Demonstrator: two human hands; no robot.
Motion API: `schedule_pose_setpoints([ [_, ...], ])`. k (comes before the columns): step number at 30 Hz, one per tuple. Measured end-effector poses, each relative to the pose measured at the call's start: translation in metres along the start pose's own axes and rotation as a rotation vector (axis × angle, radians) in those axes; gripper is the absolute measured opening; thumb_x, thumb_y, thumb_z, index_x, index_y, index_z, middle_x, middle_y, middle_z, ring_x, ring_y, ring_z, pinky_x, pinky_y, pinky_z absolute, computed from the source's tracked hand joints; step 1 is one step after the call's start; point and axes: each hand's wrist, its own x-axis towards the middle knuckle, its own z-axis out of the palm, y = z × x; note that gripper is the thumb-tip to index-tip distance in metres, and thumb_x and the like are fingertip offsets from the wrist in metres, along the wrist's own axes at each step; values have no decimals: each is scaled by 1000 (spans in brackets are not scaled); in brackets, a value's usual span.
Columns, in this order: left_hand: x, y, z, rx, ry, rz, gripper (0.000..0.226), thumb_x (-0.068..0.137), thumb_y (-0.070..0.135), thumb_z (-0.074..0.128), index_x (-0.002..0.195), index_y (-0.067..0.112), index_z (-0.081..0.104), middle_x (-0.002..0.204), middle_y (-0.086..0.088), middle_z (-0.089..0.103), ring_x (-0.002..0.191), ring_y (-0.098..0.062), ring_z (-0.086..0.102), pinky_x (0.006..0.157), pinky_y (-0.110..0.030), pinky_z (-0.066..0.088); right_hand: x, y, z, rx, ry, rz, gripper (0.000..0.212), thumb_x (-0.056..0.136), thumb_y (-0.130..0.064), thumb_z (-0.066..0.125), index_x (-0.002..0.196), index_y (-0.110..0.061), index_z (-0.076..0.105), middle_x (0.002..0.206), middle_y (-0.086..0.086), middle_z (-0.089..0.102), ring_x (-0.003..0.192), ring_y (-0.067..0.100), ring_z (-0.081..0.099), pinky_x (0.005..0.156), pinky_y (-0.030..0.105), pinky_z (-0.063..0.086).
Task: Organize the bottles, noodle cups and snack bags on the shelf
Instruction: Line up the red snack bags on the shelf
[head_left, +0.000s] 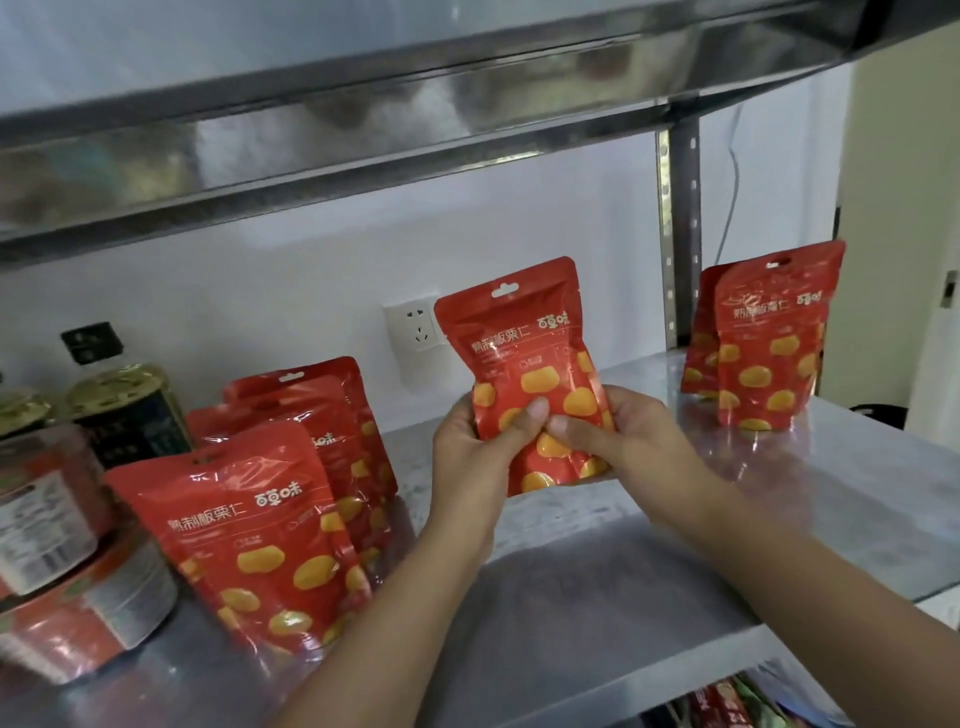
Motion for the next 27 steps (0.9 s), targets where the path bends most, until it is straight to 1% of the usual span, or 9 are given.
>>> schedule_pose_setpoints([
  [3,3,9,-8,-108,49,7,46,76,38,76,114,12,71,104,-5,78,95,-24,75,83,-41,60,-5,3,6,-53,-66,-4,28,85,-19,74,112,-19,66,98,-6,78,87,14,76,65,21,58],
  [6,2,7,-11,-126,81,38,35,80,30,77,107,9,72,101,-9,78,94,-28,75,78,-39,60,-9,3,12,-30,-75,-25,25,85,-24,71,109,-18,68,96,-4,78,85,15,76,65,20,57],
  [9,0,4,-9,-70,83,55,23,83,22,78,101,9,73,97,-8,78,88,-24,76,72,-34,59,-11,1,11,-4,-35,-51,22,86,-24,69,105,-12,71,93,1,79,83,18,76,64,21,57],
  [13,-3,5,-4,-93,93,43,25,80,19,79,101,7,73,96,-8,78,86,-25,76,73,-35,61,-13,-1,8,-14,-35,-59,26,81,-29,69,100,-12,73,91,2,79,82,19,76,64,20,57],
  [18,-4,7,-3,-107,83,62,23,79,18,79,99,9,72,94,-6,79,84,-22,76,70,-32,61,-13,-1,6,17,-14,-57,16,88,-18,69,98,-7,73,89,6,78,76,19,76,57,20,55],
  [20,-5,7,-1,-100,40,60,31,75,25,80,102,12,71,96,-5,78,86,-21,76,69,-30,60,-12,0,5,25,22,-68,15,90,-17,68,97,-5,73,88,8,78,75,22,76,56,23,56],
  [23,-7,2,1,-23,-119,14,57,70,32,87,120,18,63,109,-1,76,97,-18,74,75,-28,60,-8,-1,2,54,142,-117,21,87,-24,70,95,-4,73,88,9,78,77,25,76,60,28,57],
  [25,-9,-2,3,45,-233,-24,60,70,25,88,124,16,62,112,-2,75,102,-19,73,82,-30,60,-6,-3,-2,96,193,-149,18,88,-25,69,97,-10,73,89,5,78,78,19,76,58,23,56],
  [27,-9,-5,4,81,-286,-34,51,74,17,83,121,10,66,110,-5,76,101,-22,73,83,-30,60,-5,-8,-5,114,200,-156,19,86,-29,69,98,-14,72,90,1,79,79,17,76,57,22,56],
])
